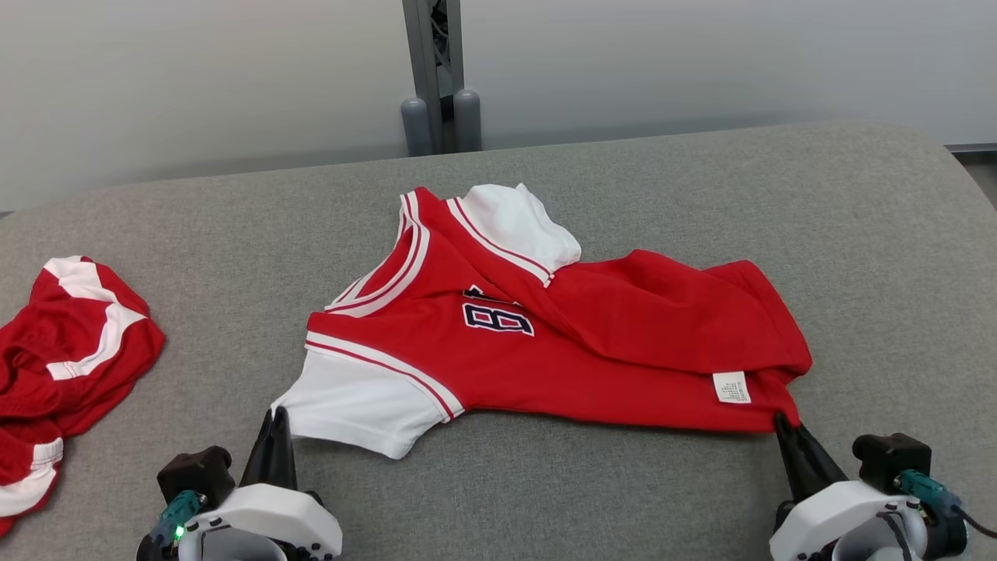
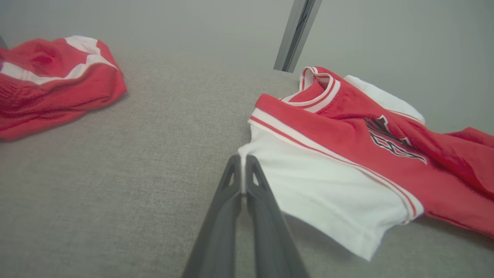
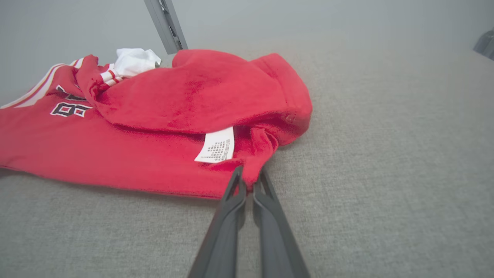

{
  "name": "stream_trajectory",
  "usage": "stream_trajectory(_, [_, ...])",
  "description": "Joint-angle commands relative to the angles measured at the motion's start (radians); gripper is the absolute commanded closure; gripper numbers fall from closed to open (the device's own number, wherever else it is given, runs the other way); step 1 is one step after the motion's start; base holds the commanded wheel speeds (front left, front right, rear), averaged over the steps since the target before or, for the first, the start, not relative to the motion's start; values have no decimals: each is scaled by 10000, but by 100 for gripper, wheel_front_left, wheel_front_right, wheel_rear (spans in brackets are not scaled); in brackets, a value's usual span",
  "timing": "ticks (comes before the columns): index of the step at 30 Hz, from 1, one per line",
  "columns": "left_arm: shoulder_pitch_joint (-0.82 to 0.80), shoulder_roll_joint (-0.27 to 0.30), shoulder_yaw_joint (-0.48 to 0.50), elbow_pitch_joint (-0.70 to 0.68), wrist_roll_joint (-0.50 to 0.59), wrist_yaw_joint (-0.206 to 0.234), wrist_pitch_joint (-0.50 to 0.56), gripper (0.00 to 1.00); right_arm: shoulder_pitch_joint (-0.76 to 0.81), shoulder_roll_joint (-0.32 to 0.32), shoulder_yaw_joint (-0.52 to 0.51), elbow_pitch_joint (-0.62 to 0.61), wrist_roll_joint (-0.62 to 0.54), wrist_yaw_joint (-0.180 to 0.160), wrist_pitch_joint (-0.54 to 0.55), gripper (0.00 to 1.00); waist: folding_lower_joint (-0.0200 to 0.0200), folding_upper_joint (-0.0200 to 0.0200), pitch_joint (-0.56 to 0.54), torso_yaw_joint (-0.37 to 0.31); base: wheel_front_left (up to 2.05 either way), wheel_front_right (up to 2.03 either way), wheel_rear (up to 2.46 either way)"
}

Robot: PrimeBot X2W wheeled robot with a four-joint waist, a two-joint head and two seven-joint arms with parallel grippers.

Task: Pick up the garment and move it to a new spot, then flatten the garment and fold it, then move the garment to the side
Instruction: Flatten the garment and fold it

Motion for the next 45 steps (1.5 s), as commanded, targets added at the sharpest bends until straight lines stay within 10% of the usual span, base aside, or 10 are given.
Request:
stream_trajectory(1, [73, 1, 183, -384, -154, -196, -70, 100, 108, -169, -97, -419, 22, -3, -1, 100, 0, 0, -58, -13, 0, 0, 0])
stream_trajectory(23, [-3047, 1518, 1683, -6887, -525, -1118, 1836, 100, -2253, -2453, -721, -6050, 941, -3, 1289, 100, 0, 0, -1034, -283, 0, 0, 0])
stream_trajectory(34, [-6149, 2748, 1368, -6285, -71, -1385, 3724, 100, -5010, -3342, -601, -6292, 681, -3, 2711, 100, 0, 0, -1124, -327, 0, 0, 0])
stream_trajectory(45, [-8622, 3193, 476, -3435, 663, -2196, 4224, 100, -7318, -2847, 375, -3419, 608, -4, 3369, 100, 0, 0, 141, -429, 0, 0, 0])
